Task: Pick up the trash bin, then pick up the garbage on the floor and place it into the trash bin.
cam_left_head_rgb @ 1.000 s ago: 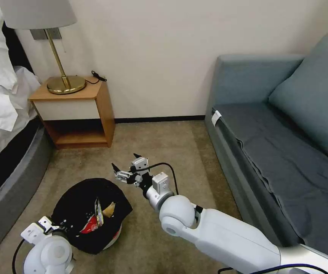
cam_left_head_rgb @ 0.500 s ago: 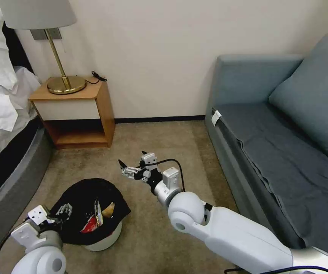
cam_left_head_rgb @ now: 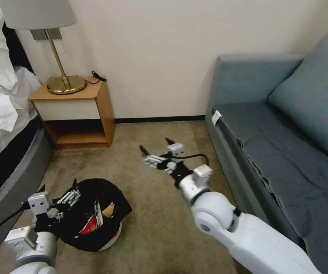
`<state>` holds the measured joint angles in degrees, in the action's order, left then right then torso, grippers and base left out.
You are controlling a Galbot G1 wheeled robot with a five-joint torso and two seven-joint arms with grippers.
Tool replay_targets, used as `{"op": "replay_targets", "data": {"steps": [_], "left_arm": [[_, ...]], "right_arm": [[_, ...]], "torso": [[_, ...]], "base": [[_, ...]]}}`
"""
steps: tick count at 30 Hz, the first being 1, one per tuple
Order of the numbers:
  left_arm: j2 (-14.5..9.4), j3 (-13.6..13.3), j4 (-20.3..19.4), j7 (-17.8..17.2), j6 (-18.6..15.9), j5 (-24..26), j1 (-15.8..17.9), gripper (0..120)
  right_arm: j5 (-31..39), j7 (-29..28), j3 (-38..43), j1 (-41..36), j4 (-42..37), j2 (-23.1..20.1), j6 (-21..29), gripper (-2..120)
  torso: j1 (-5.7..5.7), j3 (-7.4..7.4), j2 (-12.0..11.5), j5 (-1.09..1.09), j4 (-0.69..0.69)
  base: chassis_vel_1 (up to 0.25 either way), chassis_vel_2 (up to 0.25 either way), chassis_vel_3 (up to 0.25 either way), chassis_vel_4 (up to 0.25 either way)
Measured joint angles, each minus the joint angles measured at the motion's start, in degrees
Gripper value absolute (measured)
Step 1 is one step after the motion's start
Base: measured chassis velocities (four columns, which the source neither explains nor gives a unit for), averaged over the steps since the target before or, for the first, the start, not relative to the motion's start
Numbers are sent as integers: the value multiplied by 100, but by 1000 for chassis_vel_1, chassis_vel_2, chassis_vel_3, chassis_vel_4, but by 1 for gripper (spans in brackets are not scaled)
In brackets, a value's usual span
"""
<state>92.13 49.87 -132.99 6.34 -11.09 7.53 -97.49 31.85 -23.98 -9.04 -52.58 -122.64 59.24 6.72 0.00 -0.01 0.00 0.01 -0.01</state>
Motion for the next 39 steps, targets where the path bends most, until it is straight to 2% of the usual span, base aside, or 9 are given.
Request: {"op": "replay_targets", "data": {"steps": [1, 4, 5, 10, 15, 20, 26, 39], "left_arm": [[0, 0, 0, 0, 0, 0, 0, 100], [0, -65, -27, 213, 225, -237, -53, 100], [0, -65, -27, 213, 225, -237, -53, 100], [0, -181, 16, 257, 410, -351, -173, 100], [-31, -262, 87, 246, 641, -444, -240, 100], [-64, -305, 176, 172, 884, -562, -255, 100], [-87, -367, 252, 110, 959, -564, -195, 100], [-83, -477, 276, -9, 1036, -594, -112, 100]], "right_arm": [[0, 0, 0, 0, 0, 0, 0, 100], [-721, 10, 865, -681, -335, 257, 25, 100], [-721, 10, 865, -681, -335, 257, 25, 100], [-1360, 16, 1708, -1775, -820, 584, 33, 100], [-1787, 12, 1966, -2403, -1020, 935, 11, 100], [-2151, 21, 2135, -2811, -1102, 1130, -26, 100], [-2427, 24, 2374, -3041, -1090, 1269, -86, 100], [-2510, 24, 2586, -3232, -1169, 1357, -145, 100]], "torso": [[0, 0, 0, 0, 0], [0, 0, 0, -1, 1], [0, 0, 0, -1, 1], [0, 0, 0, -1, 0], [0, 0, 0, -1, 1], [0, 0, 0, -2, 1], [0, 0, 0, -1, 2], [0, 1, 0, -1, 1]], "base": [[0, 0, 0, 0], [0, 0, 0, 0], [0, 0, 0, 0], [0, 0, 0, 0], [0, 0, 0, 0], [0, 0, 0, 0], [0, 0, 0, 0], [0, 0, 0, 0]]}}
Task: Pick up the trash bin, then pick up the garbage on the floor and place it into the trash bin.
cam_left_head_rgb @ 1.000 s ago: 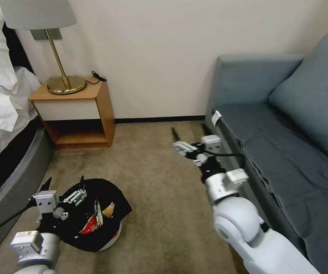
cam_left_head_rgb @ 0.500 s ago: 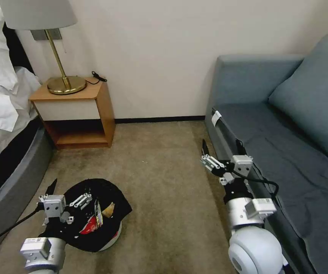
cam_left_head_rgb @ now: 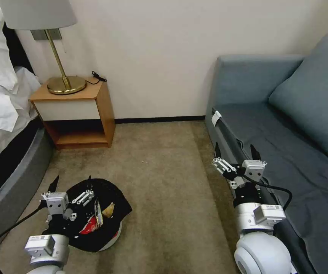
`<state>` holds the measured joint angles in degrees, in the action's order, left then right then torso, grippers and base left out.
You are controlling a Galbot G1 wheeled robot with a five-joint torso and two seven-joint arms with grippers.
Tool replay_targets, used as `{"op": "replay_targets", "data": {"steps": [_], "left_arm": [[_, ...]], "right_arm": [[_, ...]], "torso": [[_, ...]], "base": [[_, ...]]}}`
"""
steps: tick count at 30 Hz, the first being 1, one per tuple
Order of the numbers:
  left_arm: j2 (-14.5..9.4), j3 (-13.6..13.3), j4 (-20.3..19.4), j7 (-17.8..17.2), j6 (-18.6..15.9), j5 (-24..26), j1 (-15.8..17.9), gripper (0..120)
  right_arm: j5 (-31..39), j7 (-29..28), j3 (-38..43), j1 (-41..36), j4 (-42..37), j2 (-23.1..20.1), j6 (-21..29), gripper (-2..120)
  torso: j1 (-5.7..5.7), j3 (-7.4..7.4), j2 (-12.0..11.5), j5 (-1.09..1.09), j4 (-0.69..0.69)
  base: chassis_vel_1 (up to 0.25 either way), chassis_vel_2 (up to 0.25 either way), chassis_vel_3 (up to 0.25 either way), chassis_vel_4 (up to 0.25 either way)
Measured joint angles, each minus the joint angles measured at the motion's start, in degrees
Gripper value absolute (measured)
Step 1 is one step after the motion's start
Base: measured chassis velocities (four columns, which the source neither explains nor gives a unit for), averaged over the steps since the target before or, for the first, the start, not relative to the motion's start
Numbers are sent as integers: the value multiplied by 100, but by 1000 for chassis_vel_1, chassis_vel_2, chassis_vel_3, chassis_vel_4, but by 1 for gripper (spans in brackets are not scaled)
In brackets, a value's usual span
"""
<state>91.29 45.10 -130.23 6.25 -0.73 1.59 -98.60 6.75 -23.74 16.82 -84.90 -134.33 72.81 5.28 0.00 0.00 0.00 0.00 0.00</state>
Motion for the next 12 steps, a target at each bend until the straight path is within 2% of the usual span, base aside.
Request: {"op": "replay_targets", "data": {"steps": [12], "left_arm": [[2, 0, 5, -4, 0, -1, 2, 100]], "right_arm": [[11, 3, -11, 13, 0, -6, -2, 100]], "torso": [[0, 0, 0, 0, 0]], "base": [[0, 0, 0, 0]]}}
